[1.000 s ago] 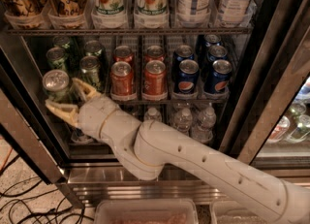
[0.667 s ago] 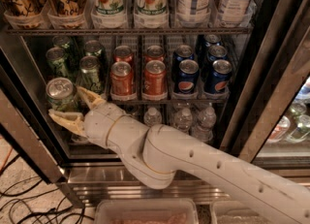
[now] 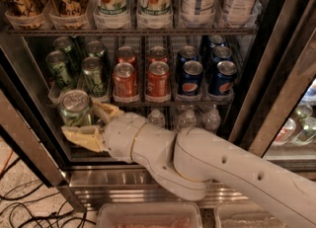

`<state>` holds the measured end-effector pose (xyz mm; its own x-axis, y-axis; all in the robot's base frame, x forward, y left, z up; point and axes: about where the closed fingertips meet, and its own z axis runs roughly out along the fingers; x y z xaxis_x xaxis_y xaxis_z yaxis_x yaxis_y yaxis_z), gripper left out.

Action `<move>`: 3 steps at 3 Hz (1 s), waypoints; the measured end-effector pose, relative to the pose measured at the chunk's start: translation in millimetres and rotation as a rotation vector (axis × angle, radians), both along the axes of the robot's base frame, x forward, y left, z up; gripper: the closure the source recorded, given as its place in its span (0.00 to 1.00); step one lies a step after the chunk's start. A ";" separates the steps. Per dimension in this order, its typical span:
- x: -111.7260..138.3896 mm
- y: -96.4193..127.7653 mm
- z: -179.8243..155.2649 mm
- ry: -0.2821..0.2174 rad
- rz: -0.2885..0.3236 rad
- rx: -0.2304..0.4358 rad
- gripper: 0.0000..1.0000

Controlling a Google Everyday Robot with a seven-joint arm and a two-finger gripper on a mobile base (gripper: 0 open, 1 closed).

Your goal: Pick green can from middle shelf of fridge

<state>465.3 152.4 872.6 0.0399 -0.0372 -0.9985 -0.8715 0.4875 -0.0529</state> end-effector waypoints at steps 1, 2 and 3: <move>-30.1 -16.8 3.4 0.036 0.053 -0.008 1.00; -55.1 -37.8 2.6 0.056 0.049 -0.034 1.00; -70.2 -65.0 1.3 0.066 -0.027 -0.061 1.00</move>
Offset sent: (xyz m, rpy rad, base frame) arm -0.0825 -0.0742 0.0002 -0.0652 0.0830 0.0176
